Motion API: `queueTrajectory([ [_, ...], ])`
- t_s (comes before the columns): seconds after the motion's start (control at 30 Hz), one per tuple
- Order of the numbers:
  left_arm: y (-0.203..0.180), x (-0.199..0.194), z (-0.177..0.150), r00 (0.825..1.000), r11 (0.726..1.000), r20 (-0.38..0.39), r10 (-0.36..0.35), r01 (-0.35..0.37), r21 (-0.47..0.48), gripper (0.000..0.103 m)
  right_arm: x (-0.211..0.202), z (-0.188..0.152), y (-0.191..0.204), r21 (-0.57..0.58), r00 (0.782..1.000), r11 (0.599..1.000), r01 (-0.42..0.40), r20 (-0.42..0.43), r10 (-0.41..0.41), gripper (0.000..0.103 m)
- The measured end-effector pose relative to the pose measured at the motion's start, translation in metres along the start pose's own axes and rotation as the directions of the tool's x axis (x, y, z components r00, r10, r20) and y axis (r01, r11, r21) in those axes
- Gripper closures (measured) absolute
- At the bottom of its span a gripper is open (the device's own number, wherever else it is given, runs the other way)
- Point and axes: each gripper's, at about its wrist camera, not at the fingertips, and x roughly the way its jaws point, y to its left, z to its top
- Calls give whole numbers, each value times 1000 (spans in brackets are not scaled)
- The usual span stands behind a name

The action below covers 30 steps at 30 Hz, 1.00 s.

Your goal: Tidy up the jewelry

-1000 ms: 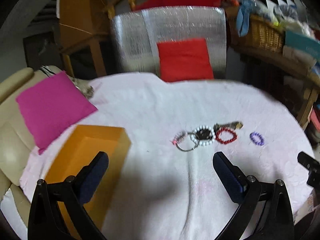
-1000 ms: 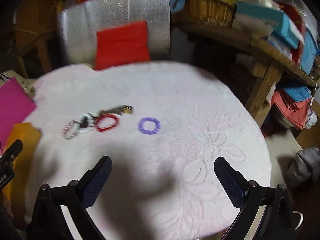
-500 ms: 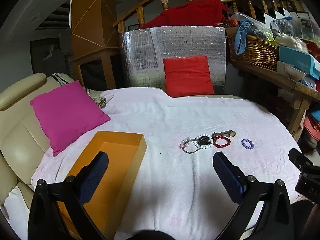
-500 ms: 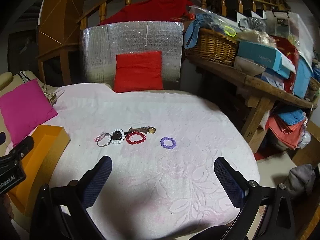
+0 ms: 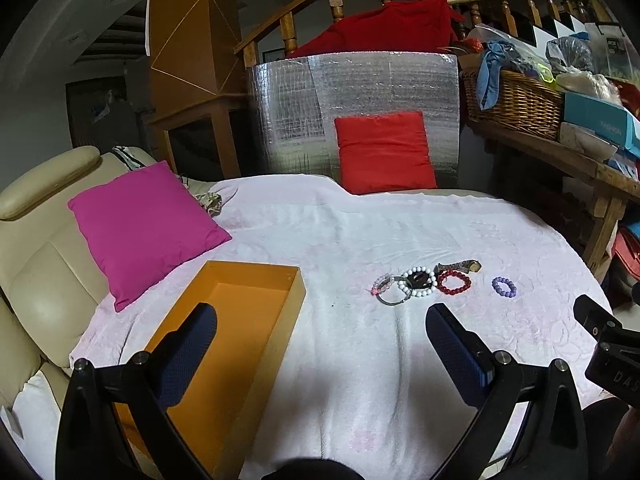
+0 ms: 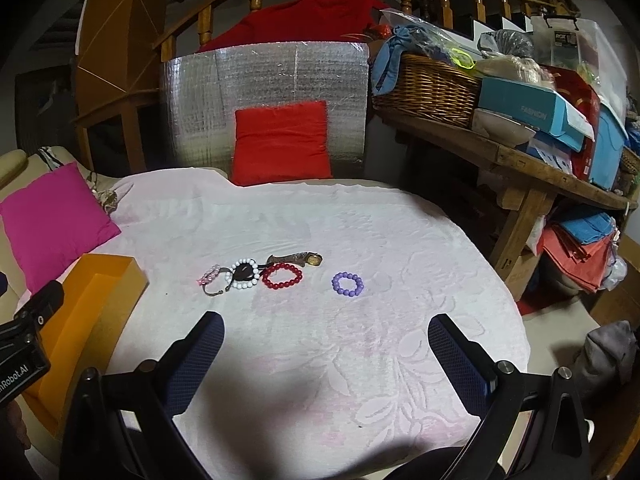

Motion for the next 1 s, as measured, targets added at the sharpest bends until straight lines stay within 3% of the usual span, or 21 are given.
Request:
queueTrajectory([
  [1.0,3,3,1,1000,1000,-7,16,-16,2,0,11,2,8,14,1000,1000,-28,-1,28,0],
])
